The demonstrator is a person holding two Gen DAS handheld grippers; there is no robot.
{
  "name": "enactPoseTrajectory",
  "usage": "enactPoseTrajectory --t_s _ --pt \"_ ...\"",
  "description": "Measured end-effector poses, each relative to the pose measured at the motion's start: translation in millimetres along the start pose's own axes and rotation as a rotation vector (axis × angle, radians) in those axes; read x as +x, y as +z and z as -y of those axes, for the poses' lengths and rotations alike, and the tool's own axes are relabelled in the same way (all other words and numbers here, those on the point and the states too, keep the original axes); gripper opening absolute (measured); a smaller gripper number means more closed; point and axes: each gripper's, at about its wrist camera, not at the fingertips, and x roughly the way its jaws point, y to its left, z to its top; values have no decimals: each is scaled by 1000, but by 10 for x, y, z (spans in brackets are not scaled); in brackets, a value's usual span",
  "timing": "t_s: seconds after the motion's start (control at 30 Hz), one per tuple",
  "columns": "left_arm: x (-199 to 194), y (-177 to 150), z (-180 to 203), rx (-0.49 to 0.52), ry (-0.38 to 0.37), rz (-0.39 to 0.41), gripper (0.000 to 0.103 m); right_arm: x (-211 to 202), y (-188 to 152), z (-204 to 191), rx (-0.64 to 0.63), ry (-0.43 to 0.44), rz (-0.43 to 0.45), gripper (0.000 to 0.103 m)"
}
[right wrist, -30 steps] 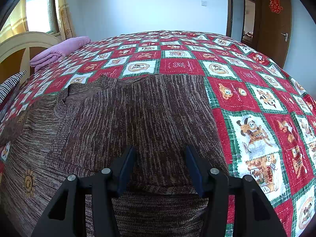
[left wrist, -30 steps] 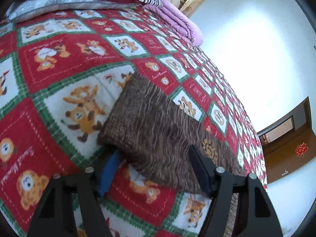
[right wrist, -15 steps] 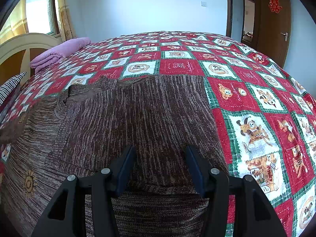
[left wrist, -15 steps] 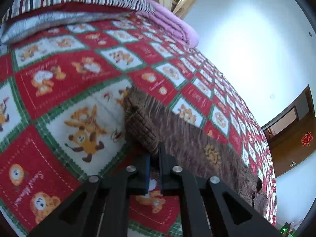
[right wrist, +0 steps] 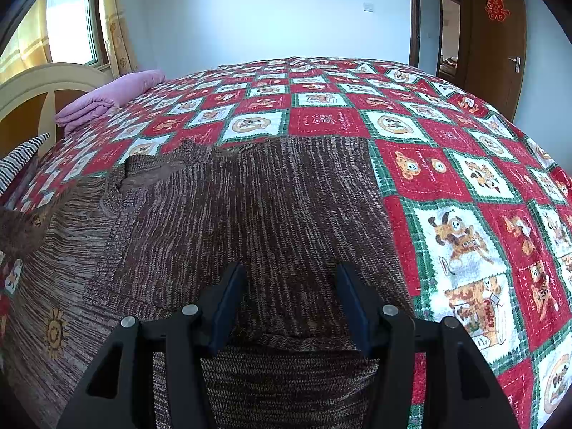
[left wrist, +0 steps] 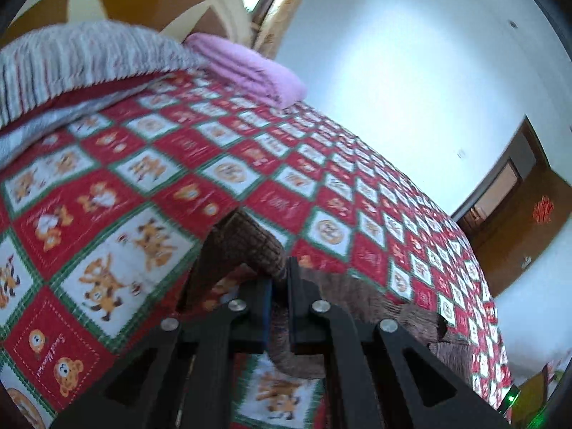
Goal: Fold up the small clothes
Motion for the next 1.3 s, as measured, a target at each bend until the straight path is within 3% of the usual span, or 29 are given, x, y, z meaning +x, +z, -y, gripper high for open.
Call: enactPoseTrajectory --t_s 0.17,0.37,0.4,0.47,0.5,0.63,0.73,0.77,0.83,0.9,1.0,1.07,1.13,1.23,1.3 --pt "-92 -59 551 130 -43 24 6 2 2 -5 1 1 2 56" --pt "-63 -638 1487 381 -115 5 7 -3 -2 0 0 1 4 57" --pt "35 -853 1678 425 -98 -17 10 -5 -4 2 1 1 4 57" --pt "262 -1183 1925 487 -82 -99 40 -2 0 7 6 5 6 57" --pt "360 -1361 2031 523 -68 -140 47 -7 -5 14 9 7 8 57" --pt "379 -1844 2250 648 -129 -183 50 -15 -10 49 26 20 15 57" --pt "234 -1913 2207 724 -133 -143 55 -10 -8 61 35 30 18 57" --pt "196 -1874 2147 731 -124 -123 63 -6 -3 61 37 32 19 57" --pt "146 -1710 1928 737 -43 -57 79 -9 -12 63 39 34 20 57" --pt "174 -1517 1700 716 85 11 88 -9 -13 61 38 34 21 57" --pt "266 -1112 1249 608 230 64 88 -10 -13 63 38 34 21 57" --pt "322 -985 1045 550 279 73 88 3 -6 59 34 42 15 60" --pt "499 -918 892 542 337 25 88 -9 -1 53 24 44 9 61" --pt "763 -1026 801 554 335 -82 88 -134 79 -55 -2 13 8 61" --pt "824 -1092 783 562 313 -130 88 -322 169 -293 -42 45 46 61"
